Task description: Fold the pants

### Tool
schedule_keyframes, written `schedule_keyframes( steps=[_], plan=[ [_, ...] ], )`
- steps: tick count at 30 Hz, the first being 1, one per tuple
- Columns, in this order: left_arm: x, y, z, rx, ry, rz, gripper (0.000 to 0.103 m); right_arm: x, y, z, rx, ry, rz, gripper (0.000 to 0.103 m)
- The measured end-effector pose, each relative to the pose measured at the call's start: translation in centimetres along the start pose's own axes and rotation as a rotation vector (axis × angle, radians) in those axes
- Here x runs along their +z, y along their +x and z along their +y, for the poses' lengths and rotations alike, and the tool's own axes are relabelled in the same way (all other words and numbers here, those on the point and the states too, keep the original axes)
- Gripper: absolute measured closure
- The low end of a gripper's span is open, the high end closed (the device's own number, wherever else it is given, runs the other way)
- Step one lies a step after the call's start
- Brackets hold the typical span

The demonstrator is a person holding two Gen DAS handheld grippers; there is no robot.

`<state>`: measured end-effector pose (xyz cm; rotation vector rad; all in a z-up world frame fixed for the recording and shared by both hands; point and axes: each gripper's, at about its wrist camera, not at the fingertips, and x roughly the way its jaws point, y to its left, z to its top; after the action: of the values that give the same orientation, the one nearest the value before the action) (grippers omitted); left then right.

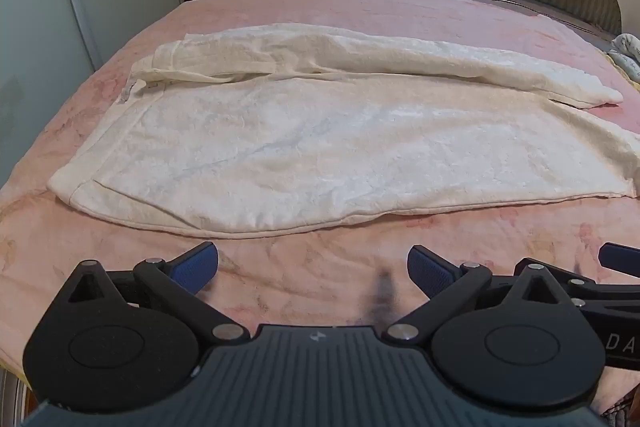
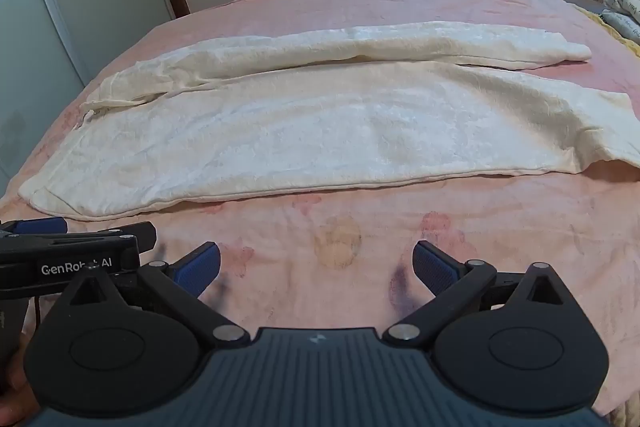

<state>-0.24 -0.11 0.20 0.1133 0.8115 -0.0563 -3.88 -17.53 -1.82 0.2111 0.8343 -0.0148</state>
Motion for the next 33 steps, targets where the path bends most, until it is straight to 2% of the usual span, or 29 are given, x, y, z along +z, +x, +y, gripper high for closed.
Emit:
schedule_keyframes(
  steps=[7, 8, 11, 33],
  plan=[
    [-0.3, -0.5, -0.9, -0.019, 0.003, -0.009, 0.001, 0.1, 0.5, -0.2, -0.002, -0.006, 0.007, 0.000],
    [-0.3, 0.3, -0.6, -0.022, -0.030, 0.025, 0.001, -0.3, 0.4, -0.2, -0.004, -0.007, 0.009, 0.000],
    [-0.5, 0.7, 0.3, -0.050, -0.049, 0.032, 0.001, -0.4, 0.6, -0.7, -0.003, -0.009, 0.016, 0.000],
    [-0.5, 0.4, 0.7, 0.008, -0.068, 0.018, 0.001, -0.4, 1.0, -0.3, -0.019, -0.017, 0.025, 0.000]
  ],
)
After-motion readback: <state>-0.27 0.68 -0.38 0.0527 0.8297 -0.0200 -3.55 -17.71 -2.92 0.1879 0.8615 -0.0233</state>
